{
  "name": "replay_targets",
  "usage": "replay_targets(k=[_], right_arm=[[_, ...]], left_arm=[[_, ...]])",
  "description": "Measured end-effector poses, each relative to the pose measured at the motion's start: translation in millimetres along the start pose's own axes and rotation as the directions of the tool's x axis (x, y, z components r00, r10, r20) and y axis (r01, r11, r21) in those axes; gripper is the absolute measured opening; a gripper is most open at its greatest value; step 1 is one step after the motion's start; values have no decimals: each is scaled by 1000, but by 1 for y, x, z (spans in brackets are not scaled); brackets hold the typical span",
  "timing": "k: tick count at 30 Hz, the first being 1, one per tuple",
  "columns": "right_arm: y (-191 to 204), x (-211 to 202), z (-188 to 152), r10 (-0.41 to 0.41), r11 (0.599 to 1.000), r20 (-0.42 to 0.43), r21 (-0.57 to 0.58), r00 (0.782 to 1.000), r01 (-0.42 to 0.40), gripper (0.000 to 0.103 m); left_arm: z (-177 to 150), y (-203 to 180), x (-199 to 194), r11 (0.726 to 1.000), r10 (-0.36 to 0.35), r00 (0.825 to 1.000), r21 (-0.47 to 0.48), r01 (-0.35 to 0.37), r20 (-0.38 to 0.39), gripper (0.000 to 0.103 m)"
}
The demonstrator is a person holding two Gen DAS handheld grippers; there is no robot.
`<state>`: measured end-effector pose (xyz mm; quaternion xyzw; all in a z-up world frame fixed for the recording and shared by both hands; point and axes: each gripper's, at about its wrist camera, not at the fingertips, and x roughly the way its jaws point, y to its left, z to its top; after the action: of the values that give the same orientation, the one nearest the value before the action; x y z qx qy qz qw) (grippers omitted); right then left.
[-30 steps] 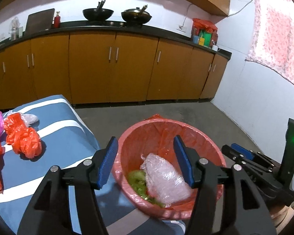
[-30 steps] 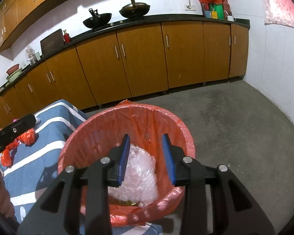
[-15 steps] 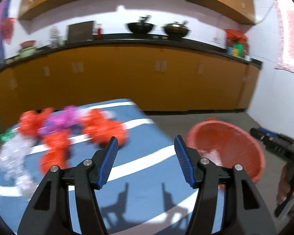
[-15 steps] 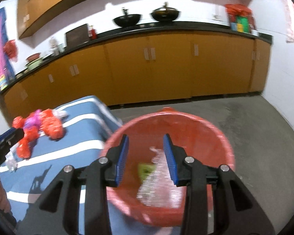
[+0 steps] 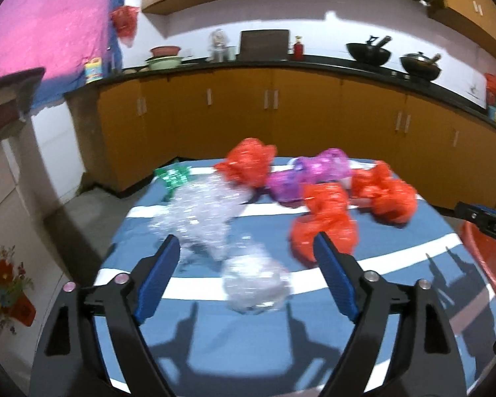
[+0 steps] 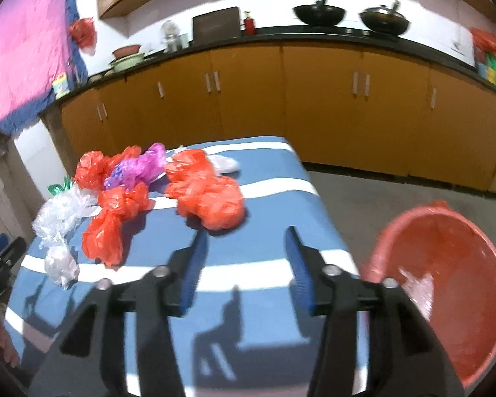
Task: Collect trash
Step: 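Return both grippers to the table of bags, then grasp a red bag with the right gripper while the left gripper grasps a clear bag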
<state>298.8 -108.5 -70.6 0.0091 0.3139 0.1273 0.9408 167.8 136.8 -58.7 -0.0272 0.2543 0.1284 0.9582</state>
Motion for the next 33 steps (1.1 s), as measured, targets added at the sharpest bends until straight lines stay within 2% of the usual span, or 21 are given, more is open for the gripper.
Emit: replay_targets(k=[4,7,15,17,18,19,20,22,25,33], right_arm=[[23,29,15,-16,999,0,-44,1000,16,72],[32,51,26,-40,997,-3,-65,999,40,77],[44,97,31,-83,990,-62,-116,995,75,77],[44,102,29,-76,990,-81,-125,994,66,62],[45,104,26,-74,989,-95,-131,993,62,48],[46,106,24,-75,988,-110,-140,991,59,40],[47,107,22,-76,988,-113,-145,991,59,37],[50,107,18,-78,985,-119,-160,990,59,24],[49,98,13,-62,990,-121,-136,991,46,16],[33,65,-6,-23,998,-118,-67,993,15,14]], left_arm=[[-2,13,11,1000,18,1000,12,-18,-9,90],[-3,15,20,1000,3,1000,12,-3,-25,92],[-7,12,36,999,-33,998,28,35,-61,92],[-7,11,38,999,-38,997,28,40,-69,92],[-7,11,40,999,-45,996,27,47,-76,92],[-8,11,41,998,-47,996,26,50,-80,92],[-8,11,42,998,-49,995,25,51,-85,91],[-9,11,44,998,-54,994,25,57,-93,90],[-9,11,45,998,-58,993,21,61,-104,89],[-12,10,53,998,-55,985,12,58,-166,76]])
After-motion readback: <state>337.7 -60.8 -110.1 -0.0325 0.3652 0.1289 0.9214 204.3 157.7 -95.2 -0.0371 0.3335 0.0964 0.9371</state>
